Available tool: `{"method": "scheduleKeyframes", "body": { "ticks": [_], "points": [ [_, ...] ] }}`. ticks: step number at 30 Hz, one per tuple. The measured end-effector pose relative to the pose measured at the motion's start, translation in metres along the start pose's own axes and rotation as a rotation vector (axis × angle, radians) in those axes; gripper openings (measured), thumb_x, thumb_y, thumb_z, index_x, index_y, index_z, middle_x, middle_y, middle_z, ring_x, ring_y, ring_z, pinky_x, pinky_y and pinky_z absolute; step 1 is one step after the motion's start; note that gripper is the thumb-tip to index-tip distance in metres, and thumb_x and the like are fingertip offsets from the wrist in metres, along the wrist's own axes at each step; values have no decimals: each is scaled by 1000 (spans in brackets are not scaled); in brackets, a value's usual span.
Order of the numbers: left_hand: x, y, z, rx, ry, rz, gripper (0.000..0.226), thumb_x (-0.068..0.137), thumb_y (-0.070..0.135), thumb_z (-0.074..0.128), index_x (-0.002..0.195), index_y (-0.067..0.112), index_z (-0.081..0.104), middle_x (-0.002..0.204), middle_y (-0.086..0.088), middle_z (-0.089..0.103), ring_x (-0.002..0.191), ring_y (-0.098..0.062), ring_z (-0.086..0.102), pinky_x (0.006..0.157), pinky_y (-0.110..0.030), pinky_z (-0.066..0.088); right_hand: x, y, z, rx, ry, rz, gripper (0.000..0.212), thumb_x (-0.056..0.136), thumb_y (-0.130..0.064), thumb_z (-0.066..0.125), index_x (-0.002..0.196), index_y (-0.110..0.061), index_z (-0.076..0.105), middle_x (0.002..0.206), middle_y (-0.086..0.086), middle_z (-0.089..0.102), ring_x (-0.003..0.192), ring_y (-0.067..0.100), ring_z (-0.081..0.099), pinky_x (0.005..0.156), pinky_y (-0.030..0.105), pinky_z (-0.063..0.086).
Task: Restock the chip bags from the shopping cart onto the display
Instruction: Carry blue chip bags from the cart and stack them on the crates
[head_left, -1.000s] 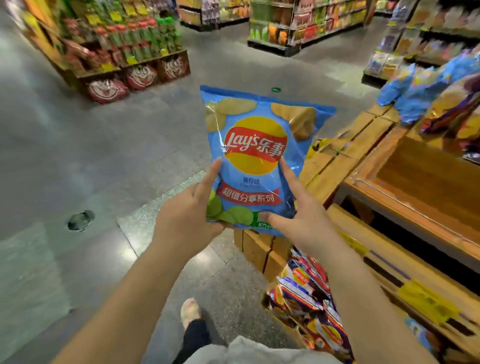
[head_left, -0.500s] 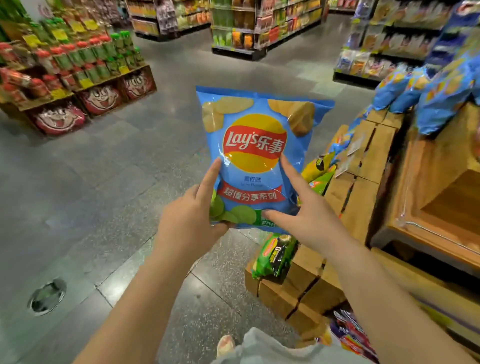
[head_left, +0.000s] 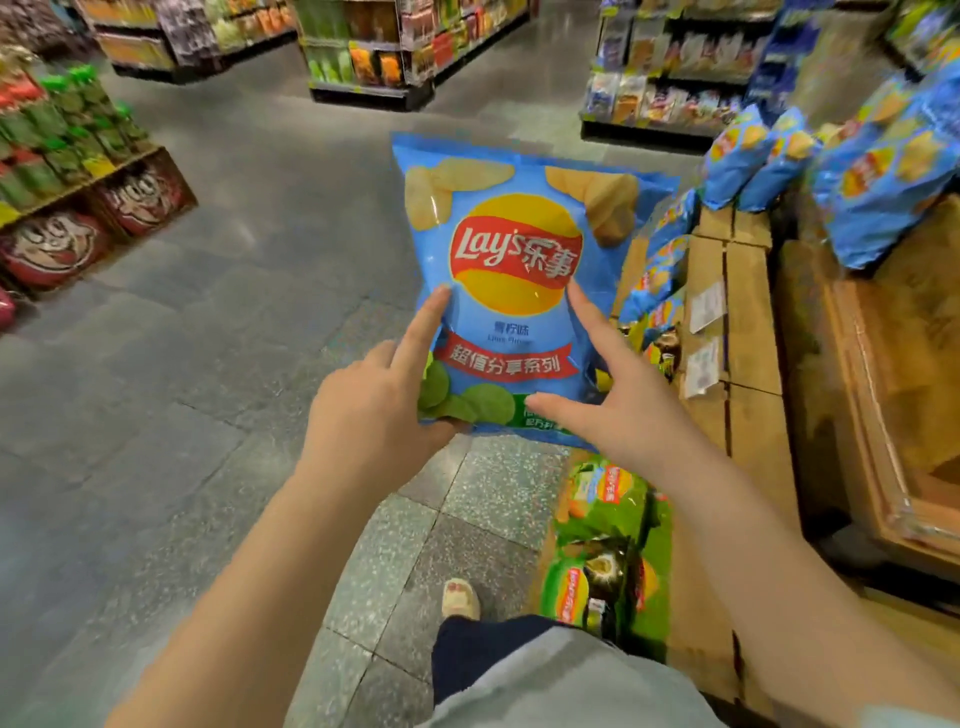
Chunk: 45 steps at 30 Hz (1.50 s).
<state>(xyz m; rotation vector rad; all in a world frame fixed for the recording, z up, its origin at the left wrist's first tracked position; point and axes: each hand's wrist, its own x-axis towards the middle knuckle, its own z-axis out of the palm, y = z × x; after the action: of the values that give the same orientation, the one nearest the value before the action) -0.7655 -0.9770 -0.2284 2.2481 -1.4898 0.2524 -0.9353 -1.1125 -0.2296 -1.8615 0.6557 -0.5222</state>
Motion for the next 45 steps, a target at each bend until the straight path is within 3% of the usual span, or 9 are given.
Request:
{"method": "scheduleKeyframes", "body": {
  "ticks": [3,8,16,22,25,32,37,40,45],
  "points": [
    [65,-32,7,-5,2,39,111,62,39,84,142,40,7,95,-13,64,70,-35,62,48,-36,44,69,-2,1,16,36,-46,94,79,-19,76,144,-53,17,107,-61,34,104,-30,42,92,19,50],
    [171,-74,13,-9,11,106,111,61,37,85,142,39,9,98,-12,64,71,-34,62,50,-36,45,170,-13,-6,34,90,-61,93,79,-18,75,143,-53,17,100,-65,34,101,-31,43,86,7,45],
    [306,-111,73,-109,-39,193,115,56,37,88,145,32,16,91,-9,65,62,-30,62,45,-30,42,294,12,-34,18,190,-2,93,78,-15,76,143,-53,20,103,-61,40,106,-23,49,91,13,47],
    [447,-121,144,-159,-66,351,116,55,35,87,145,32,15,92,-10,66,66,-32,63,45,-33,44,397,43,-77,34,364,30,91,79,-10,75,137,-54,20,135,-31,41,115,-18,47,88,8,46],
    [524,-117,179,-222,-78,431,115,56,35,87,144,35,13,89,-12,66,65,-34,63,47,-32,41,452,53,-105,-2,473,48,91,79,-9,75,135,-55,20,131,-33,43,111,-22,47,85,4,43],
    [697,-56,240,-386,-158,686,118,63,40,83,139,49,-6,104,-13,63,83,-36,63,57,-40,49,537,63,-192,-55,800,123,92,79,-5,75,136,-56,22,134,-26,46,114,-13,51,85,11,47],
    [757,7,299,-533,-284,855,114,66,37,80,137,49,-8,125,-9,58,104,-34,60,73,-42,51,552,92,-239,-118,1006,219,91,81,-5,73,127,-64,21,115,-52,45,113,-18,48,88,11,46],
    [791,38,337,-553,-358,932,117,69,36,79,136,56,-15,131,-5,54,111,-31,57,79,-41,49,569,118,-259,-145,1115,273,93,81,-7,74,127,-67,18,121,-49,43,117,-14,48,95,16,46],
    [849,90,378,-556,-471,1052,116,73,33,76,125,58,-25,145,3,40,115,-26,54,78,-36,45,599,141,-306,-199,1237,340,90,84,-15,71,130,-66,13,129,-35,42,115,-16,47,84,10,48]
  ]
}}
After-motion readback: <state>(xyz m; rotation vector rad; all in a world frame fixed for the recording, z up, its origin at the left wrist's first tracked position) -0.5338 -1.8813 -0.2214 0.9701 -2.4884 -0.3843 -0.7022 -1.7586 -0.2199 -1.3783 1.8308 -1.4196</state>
